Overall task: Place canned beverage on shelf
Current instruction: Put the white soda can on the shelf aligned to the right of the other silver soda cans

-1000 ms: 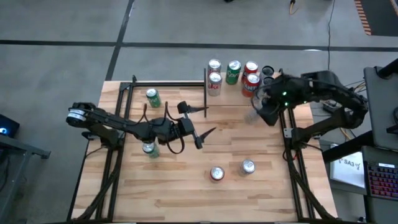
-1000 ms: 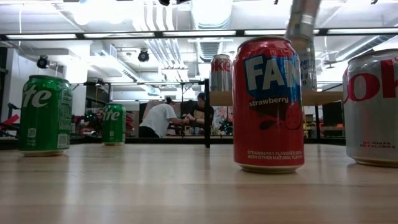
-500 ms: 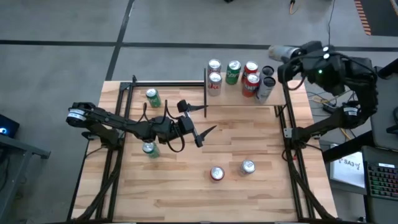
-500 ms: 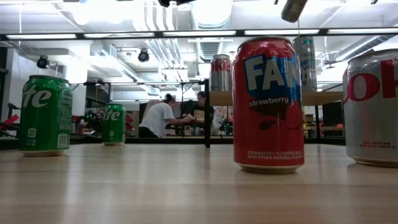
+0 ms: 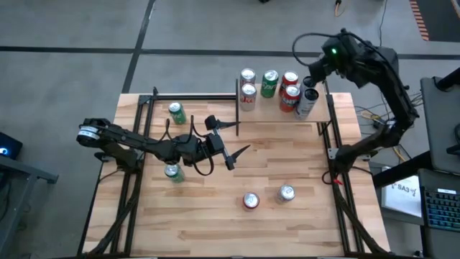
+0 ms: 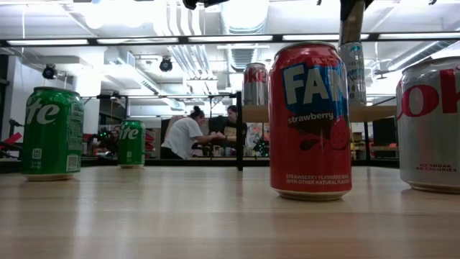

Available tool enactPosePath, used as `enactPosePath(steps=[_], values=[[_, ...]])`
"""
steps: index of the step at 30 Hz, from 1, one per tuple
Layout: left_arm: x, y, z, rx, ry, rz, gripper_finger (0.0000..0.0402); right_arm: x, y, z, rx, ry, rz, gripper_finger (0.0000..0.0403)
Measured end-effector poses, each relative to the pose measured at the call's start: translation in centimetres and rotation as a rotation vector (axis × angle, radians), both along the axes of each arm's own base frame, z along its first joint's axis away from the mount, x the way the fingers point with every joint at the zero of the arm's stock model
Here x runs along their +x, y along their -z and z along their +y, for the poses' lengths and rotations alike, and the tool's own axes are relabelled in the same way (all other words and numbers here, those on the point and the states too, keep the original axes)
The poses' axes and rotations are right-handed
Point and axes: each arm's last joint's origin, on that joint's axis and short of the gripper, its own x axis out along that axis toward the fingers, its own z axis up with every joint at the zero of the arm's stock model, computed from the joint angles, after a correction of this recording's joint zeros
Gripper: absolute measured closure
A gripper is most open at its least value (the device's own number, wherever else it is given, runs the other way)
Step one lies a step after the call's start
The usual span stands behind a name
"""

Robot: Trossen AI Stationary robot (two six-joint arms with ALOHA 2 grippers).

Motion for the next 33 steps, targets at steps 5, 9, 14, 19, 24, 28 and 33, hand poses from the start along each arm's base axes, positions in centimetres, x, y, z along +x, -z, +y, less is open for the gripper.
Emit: enactPosePath(steps=[5, 9, 14, 19, 24, 28, 33], values=[[0.0, 0.1, 0.0, -0.002, 0.0, 0.009, 0.0023, -0.4, 0.6, -2.0, 0.064, 0.024, 0.015, 0.0166], [0.0, 0.1, 0.0, -0.004, 0.004, 0.01, 0.0023, -0.6, 0.6, -2.0, 0.089, 0.0, -0.006, 0.0166], [0.1, 0.2, -0.1, -0.004, 0.004, 0.018, 0.0023, -0.8, 0.9, -1.8, 0.177, -0.057, -0.107, 0.0166], [0.1, 0.3, -0.1, -0.009, 0.005, 0.022, 0.0023, -1.3, 1.4, -1.4, 0.182, -0.021, -0.098, 0.0166], [0.1, 0.3, -0.1, -0.011, 0.005, 0.021, 0.0023, -0.9, 2.0, -1.9, 0.173, 0.012, -0.056, 0.0166], [0.1, 0.4, -0.1, -0.027, 0.008, 0.027, 0.0023, -0.8, 2.3, -2.1, 0.169, 0.026, -0.03, 0.0166], [0.1, 0.6, -0.3, -0.037, 0.016, 0.037, 0.0023, -0.9, 3.0, -2.1, 0.194, 0.007, 0.003, 0.0166]])
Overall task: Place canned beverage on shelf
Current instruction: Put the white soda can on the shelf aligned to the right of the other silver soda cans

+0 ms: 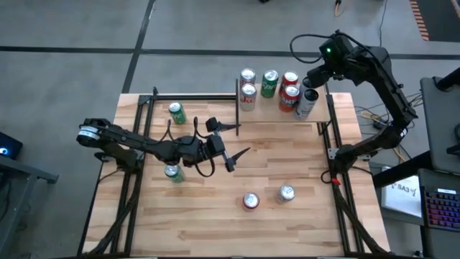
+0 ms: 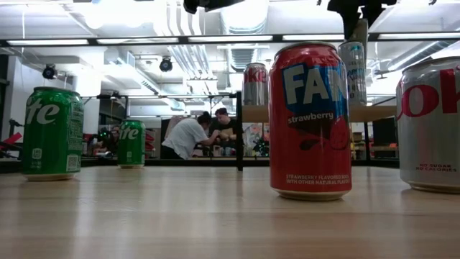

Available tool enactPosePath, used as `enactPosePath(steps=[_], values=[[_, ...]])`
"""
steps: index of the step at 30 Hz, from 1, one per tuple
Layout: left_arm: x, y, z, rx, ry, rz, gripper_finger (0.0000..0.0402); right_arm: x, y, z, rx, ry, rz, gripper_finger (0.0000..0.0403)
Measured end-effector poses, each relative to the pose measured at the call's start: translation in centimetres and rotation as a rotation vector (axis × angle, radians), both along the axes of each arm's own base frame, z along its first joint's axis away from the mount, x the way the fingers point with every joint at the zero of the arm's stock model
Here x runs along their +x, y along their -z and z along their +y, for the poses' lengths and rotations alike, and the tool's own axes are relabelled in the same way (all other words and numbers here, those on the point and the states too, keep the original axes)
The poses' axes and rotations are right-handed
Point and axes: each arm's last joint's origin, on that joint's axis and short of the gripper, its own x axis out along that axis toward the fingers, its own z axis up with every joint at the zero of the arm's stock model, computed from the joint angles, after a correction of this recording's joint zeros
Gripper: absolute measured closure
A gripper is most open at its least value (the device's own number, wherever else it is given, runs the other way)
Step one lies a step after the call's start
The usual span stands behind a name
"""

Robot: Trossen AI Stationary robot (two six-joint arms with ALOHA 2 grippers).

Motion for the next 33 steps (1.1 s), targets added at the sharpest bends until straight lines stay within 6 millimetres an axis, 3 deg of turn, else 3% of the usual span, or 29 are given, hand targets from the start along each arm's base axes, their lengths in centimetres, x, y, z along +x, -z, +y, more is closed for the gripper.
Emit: enactPosePath(steps=[7, 17, 23, 27, 33], values=[[0.0, 0.0, -0.4, -0.002, 0.041, -0.002, 0.0023, -0.3, -0.2, 0.3, -0.014, -0.003, 0.003, 0.0166], [0.2, 0.2, -0.6, 0.002, 0.114, 0.006, 0.0023, -1.0, -3.2, 0.9, -0.19, -0.047, -0.065, 0.0166], [0.3, 0.4, -0.6, 0.003, 0.114, 0.014, 0.0023, -1.8, -5.9, 2.5, -0.301, -0.109, -0.164, 0.0166], [0.5, 0.9, -0.7, 0.005, 0.113, 0.028, 0.0023, -1.9, -7.7, 4.6, -0.299, -0.323, -0.345, 0.0166], [0.7, 1.1, -0.7, 0.005, 0.113, 0.028, 0.0023, -0.3, -7.2, 7.1, 0.028, -0.755, -0.582, 0.0166]])
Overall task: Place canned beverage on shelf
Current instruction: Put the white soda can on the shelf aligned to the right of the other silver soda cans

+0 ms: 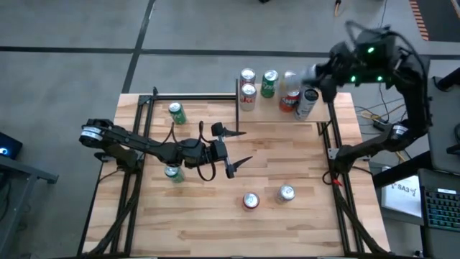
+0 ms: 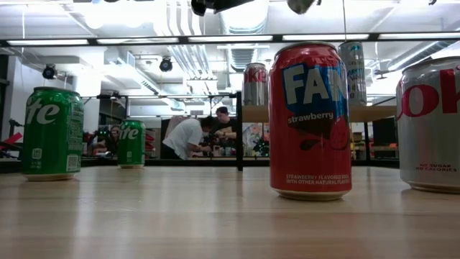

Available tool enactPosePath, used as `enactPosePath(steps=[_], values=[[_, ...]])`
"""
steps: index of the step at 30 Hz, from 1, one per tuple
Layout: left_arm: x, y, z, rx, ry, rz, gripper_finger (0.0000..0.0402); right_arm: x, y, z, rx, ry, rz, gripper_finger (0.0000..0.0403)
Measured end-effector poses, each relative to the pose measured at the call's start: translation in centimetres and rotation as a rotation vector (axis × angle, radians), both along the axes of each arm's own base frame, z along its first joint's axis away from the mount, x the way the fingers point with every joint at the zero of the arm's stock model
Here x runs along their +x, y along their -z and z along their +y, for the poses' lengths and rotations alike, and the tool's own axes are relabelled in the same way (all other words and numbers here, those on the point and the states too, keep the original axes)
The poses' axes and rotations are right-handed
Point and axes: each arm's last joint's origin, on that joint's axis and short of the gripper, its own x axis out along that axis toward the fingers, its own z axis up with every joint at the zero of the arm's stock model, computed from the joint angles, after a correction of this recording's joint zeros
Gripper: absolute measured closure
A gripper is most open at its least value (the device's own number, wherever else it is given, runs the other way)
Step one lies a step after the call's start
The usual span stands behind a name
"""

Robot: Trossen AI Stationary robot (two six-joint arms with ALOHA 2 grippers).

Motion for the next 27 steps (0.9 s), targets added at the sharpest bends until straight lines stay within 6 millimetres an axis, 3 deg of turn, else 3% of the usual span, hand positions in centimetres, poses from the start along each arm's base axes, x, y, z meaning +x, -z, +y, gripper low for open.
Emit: enactPosePath(steps=[5, 11, 20, 27], values=[[0.0, 0.0, 0.0, 0.0, 0.0, 0.0, 0.0023, 1.1, 2.6, 1.6, 0.15, -0.153, 0.181, 0.0166], [0.0, 0.0, 0.0, 0.0, 0.001, 0.0, 0.0023, 2.7, 4.6, 3.9, 0.381, -0.271, 0.216, 0.0166], [0.0, 0.1, -0.1, 0.002, 0.002, 0.009, 0.0023, 5.1, 8.8, 6.4, 0.602, -0.204, 0.413, 0.0166], [0.0, 0.1, -0.1, 0.0, 0.002, 0.009, 0.0023, 3.9, 11.4, 6.8, 0.608, -0.134, 0.503, 0.0166]])
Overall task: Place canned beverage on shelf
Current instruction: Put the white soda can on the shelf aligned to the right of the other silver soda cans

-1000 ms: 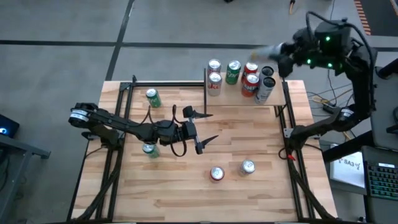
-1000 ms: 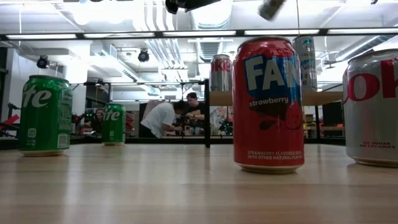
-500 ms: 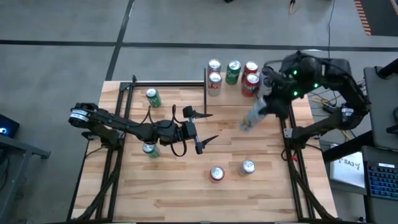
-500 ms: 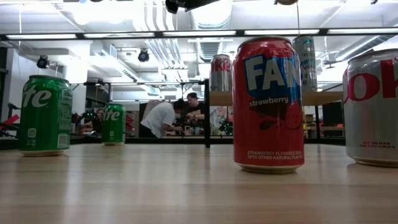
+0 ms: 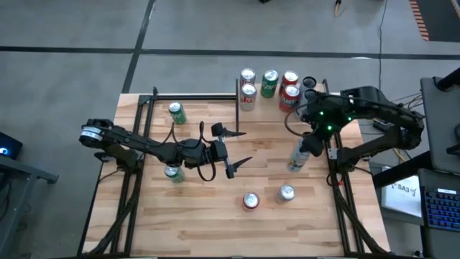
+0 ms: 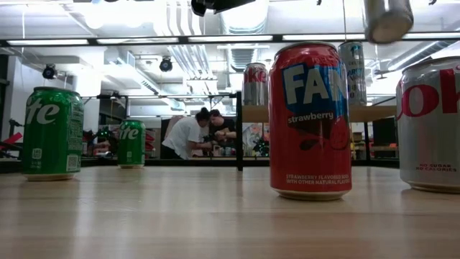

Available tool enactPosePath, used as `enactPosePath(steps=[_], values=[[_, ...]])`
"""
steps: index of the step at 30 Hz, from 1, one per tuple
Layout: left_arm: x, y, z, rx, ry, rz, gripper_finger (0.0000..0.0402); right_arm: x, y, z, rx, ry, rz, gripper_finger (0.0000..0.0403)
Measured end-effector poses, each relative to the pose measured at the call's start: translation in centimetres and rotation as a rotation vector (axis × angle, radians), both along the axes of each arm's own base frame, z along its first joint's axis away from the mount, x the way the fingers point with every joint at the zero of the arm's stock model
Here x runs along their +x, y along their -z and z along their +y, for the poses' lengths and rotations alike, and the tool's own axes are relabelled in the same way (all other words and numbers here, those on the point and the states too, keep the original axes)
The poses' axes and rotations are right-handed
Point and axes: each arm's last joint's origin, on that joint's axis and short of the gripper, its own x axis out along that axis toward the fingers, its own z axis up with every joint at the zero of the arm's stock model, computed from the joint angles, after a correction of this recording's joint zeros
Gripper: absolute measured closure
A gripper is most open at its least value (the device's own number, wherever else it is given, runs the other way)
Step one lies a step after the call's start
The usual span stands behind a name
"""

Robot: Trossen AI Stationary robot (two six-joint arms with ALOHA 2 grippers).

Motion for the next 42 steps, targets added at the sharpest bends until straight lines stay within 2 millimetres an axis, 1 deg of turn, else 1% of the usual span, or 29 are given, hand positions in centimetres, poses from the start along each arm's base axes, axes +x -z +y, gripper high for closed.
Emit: enactPosePath(steps=[3, 7, 11, 13, 15, 16, 18, 21, 23, 27, 31, 34, 37, 42], values=[[0.0, 0.0, 0.0, 0.0, 0.0, 0.0, 0.0023, -1.0, 0.3, 0.0, -0.045, -0.031, -0.011, 0.0166], [0.0, 0.0, 0.0, -0.001, 0.0, -0.004, 0.0023, -3.1, -0.3, 0.1, -0.117, -0.03, -0.064, 0.0166], [0.0, -0.2, 0.0, -0.005, 0.0, -0.024, 0.0023, -5.5, -0.9, 0.0, -0.237, 0.041, -0.112, 0.0166], [0.0, -0.4, 0.0, -0.008, 0.0, -0.045, 0.0023, -7.0, -1.3, 0.0, -0.29, 0.131, -0.14, 0.0166], [0.0, -0.6, 0.0, -0.011, 0.0, -0.062, 0.0023, -8.4, -1.6, 0.1, -0.302, 0.163, -0.177, 0.0166], [-0.1, -0.7, 0.0, -0.012, 0.0, -0.068, 0.0023, -8.6, -1.6, 0.1, -0.299, 0.16, -0.183, 0.0166], [-0.1, -0.7, 0.0, -0.014, 0.0, -0.071, 0.0023, -8.4, -1.5, 0.1, -0.298, 0.154, -0.173, 0.0166], [-0.1, -0.7, 0.0, -0.026, 0.001, -0.075, 0.0023, -7.4, -0.8, 0.0, -0.303, 0.138, -0.129, 0.0166], [0.0, -0.7, 0.0, -0.028, 0.001, -0.076, 0.0023, -5.9, -0.1, -0.3, -0.327, 0.14, -0.069, 0.0166], [0.0, -0.7, 0.0, -0.044, 0.003, -0.081, 0.0023, -4.5, 1.1, -0.6, -0.356, 0.146, 0.005, 0.0166], [0.0, -0.7, -0.1, -0.059, 0.028, -0.079, 0.0023, -3.0, 2.3, -0.6, -0.319, 0.07, 0.065, 0.0166], [0.0, -0.6, -0.3, -0.064, 0.107, -0.075, 0.0023, -2.2, 2.8, -0.6, -0.276, 0.016, 0.09, 0.0166], [0.5, -0.1, -0.5, -0.073, 0.179, -0.08, 0.0023, -1.1, 3.2, -0.7, -0.276, 0.003, 0.119, 0.0166], [2.2, 1.5, -0.8, -0.073, 0.187, -0.069, 0.0023, -0.1, 3.6, -0.2, -0.274, -0.043, 0.147, 0.0166]])
